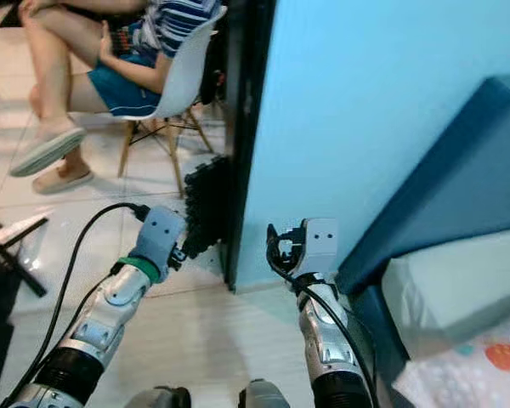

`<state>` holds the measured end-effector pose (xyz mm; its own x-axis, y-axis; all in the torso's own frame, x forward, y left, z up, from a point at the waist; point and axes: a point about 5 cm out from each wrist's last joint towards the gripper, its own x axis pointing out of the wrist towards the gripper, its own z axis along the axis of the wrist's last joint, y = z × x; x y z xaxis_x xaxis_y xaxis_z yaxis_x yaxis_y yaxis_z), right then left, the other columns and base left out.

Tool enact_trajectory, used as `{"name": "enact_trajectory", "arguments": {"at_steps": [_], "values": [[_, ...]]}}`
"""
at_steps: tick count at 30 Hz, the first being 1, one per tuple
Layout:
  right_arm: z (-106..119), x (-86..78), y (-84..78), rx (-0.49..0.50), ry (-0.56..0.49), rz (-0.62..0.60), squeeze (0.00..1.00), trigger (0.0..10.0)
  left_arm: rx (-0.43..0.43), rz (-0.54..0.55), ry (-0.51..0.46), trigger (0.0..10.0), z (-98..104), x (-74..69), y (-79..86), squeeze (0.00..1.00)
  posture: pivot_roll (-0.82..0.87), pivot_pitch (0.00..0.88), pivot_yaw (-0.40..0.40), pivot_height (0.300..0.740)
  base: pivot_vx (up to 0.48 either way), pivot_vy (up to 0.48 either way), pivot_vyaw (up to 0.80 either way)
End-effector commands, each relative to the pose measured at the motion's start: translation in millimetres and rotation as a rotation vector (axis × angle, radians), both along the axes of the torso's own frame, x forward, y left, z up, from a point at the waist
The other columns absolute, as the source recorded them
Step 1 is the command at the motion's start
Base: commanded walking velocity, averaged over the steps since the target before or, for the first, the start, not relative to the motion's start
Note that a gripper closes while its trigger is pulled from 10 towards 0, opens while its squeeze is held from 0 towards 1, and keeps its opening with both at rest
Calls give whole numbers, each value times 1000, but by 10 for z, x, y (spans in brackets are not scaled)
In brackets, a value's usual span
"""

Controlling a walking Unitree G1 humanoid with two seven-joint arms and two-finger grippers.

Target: Clean up the room

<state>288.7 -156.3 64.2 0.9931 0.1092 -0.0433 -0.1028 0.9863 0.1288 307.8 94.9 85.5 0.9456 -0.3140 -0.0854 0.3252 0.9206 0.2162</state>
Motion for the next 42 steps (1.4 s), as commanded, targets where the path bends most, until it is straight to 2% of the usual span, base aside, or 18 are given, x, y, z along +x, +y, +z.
{"name": "enact_trajectory", "arguments": {"at_steps": [1,18,22,26,30,42], "values": [[-71,-38,-55,3,34,-14,0,10000,-40,-18,10,10000,33,-5,-59,0,-114,0,15,740,0,0,-800],[-24,-14,-78,-1,14,-5,0,10000,-102,-47,-17,10000,237,62,-194,0,-122,0,13,740,0,0,-800],[-1,-1,-63,1,4,0,0,10000,-92,-34,-24,10000,238,73,-175,0,-122,0,14,740,0,0,-600],[-21,-5,-51,45,21,-6,0,10000,-87,-20,-24,10000,229,79,-155,0,-121,0,12,740,0,0,-600],[-11,-11,-67,12,9,0,0,10000,-86,-14,-24,10000,231,82,-150,0,-122,0,12,740,0,0,0],[2,-9,-68,13,4,6,0,10000,-112,-27,-23,10000,280,86,-191,0,-126,0,10,740,0,0,-800]]}}
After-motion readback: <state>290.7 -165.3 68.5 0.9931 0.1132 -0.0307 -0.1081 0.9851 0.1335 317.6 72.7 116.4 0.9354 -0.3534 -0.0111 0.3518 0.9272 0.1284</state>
